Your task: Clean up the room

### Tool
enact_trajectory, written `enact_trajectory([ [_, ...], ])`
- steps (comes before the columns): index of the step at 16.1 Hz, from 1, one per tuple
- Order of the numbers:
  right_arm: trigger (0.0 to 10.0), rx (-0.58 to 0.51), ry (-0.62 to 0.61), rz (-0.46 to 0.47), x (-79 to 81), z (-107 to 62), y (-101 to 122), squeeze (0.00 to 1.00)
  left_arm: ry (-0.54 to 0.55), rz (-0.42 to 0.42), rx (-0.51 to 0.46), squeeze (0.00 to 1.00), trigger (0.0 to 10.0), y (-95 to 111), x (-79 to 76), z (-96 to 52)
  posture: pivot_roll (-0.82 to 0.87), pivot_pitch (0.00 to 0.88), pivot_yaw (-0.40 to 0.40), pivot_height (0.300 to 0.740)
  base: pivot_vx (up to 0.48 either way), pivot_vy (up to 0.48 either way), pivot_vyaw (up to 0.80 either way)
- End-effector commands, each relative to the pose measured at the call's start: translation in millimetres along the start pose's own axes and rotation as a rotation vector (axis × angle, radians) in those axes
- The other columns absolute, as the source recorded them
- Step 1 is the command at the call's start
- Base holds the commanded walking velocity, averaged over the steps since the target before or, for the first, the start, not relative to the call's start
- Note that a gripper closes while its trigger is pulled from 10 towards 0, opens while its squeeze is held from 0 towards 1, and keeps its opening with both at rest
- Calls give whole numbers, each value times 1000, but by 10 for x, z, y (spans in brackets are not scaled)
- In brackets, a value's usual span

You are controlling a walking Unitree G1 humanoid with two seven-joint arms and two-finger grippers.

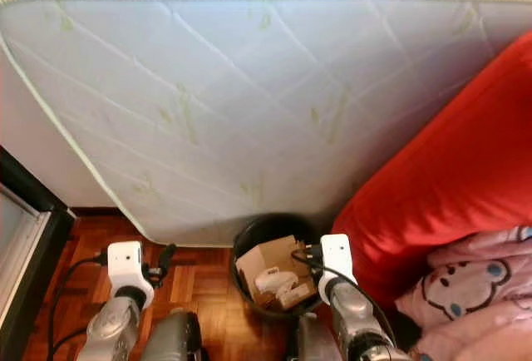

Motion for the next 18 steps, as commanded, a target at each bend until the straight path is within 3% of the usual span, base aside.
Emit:
enact_trajectory([
  [1, 10000, 8, -11, 29, -34, -19, -61, 0, -2, 8, 21, 0, 10000, -57, -2, -12, -6, 114, -47, 706, 0, 0, 0],
  [3, 10000, 16, -13, 39, -50, -29, -94, 0, 0, 8, 27, 0, 10000, -66, 3, -1, -8, 108, -49, 731, 0, 0, 0],
  [6, 10000, 41, -17, 47, -122, -58, -176, 0, -1, -6, 70, 0, 10000, -163, 9, -8, -7, 99, -52, 731, 0, 0, 0],
  [10, 10000, 112, -112, 116, -611, -244, -473, 0, 8, -19, 223, 0, 10000, -510, 80, -104, -16, 69, -42, 731, 0, 0, 0],
  [14, 10000, 205, -207, 160, -849, -442, -842, 0, -14, 13, 329, 0, 10000, -728, 85, -186, -29, 46, -23, 731, 0, 0, 0],
  [18, 10000, 261, -210, 202, -610, -494, -1124, 0, -33, 53, 413, 0, 10000, -904, 88, -285, -32, 33, -8, 731, 0, 0, 0],
])
Point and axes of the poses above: a point about 5 cm out from each wrist's last joint towards the gripper, its own z axis pointing out of the wrist towards the gripper, its own y axis along the axis of the wrist's last joint, x = y × z, the point moved 6 cm from there along z, pointing out of the wrist towards the gripper, and after that the axes turned 10 degrees about z, right-handed, at the moved point
